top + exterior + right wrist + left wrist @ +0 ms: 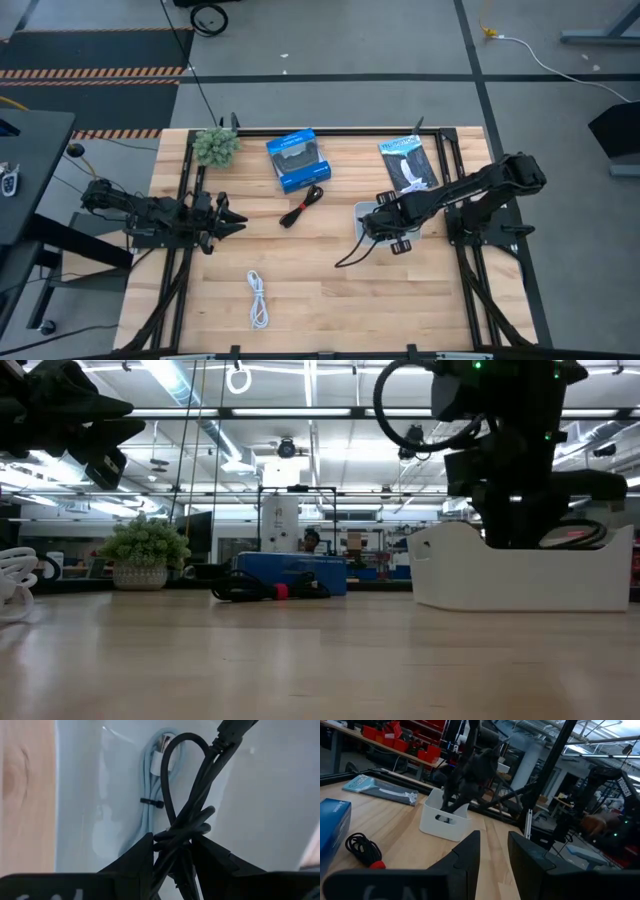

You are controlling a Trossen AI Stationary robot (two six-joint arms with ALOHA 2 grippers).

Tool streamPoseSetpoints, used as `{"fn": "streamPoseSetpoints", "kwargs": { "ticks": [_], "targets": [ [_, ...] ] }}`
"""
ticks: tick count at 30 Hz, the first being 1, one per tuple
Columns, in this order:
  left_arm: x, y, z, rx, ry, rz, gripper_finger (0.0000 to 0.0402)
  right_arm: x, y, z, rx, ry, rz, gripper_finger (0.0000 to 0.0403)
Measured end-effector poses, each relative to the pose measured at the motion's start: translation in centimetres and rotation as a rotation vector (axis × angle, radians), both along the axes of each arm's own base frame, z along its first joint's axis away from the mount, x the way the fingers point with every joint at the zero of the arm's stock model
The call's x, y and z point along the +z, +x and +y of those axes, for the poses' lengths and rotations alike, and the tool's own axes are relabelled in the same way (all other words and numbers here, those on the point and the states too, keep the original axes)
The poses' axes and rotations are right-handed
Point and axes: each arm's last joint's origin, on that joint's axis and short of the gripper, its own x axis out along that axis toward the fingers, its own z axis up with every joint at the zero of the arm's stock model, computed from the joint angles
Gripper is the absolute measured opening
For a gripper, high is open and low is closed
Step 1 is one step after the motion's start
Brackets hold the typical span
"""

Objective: Pick and place USB-C Cables
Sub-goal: Put the bottom black USB cable into the white bin

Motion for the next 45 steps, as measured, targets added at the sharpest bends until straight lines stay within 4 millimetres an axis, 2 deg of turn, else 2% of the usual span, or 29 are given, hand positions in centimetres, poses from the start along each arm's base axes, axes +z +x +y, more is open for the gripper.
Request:
{"fn": "streamPoseSetpoints", "kwargs": {
  "ticks": [11, 19, 27, 36, 45],
  "targets": [
    [0.0, 0.0, 0.0, 0.000, 0.000, 0.000, 0.0107, -1.4, 0.2, -0.1, -0.005, 0.035, -0.084, 0.0128],
    [0.0, 0.0, 0.0, -0.001, 0.000, 0.000, 0.0107, -2.8, -0.3, -0.2, -0.004, 0.041, -0.105, 0.0129],
    [0.0, 0.0, 0.0, 0.000, 0.000, 0.000, 0.0107, -3.2, -0.5, -0.7, -0.051, 0.082, -0.103, 0.0166],
    [0.0, 0.0, 0.0, 0.000, 0.000, 0.000, 0.0107, -3.1, -0.5, -0.8, -0.069, 0.101, -0.097, 0.0192],
    [0.0, 0.0, 0.0, 0.000, 0.000, 0.000, 0.0107, -0.6, 0.4, -0.7, -0.119, 0.093, -0.054, 0.0228]
  ]
}}
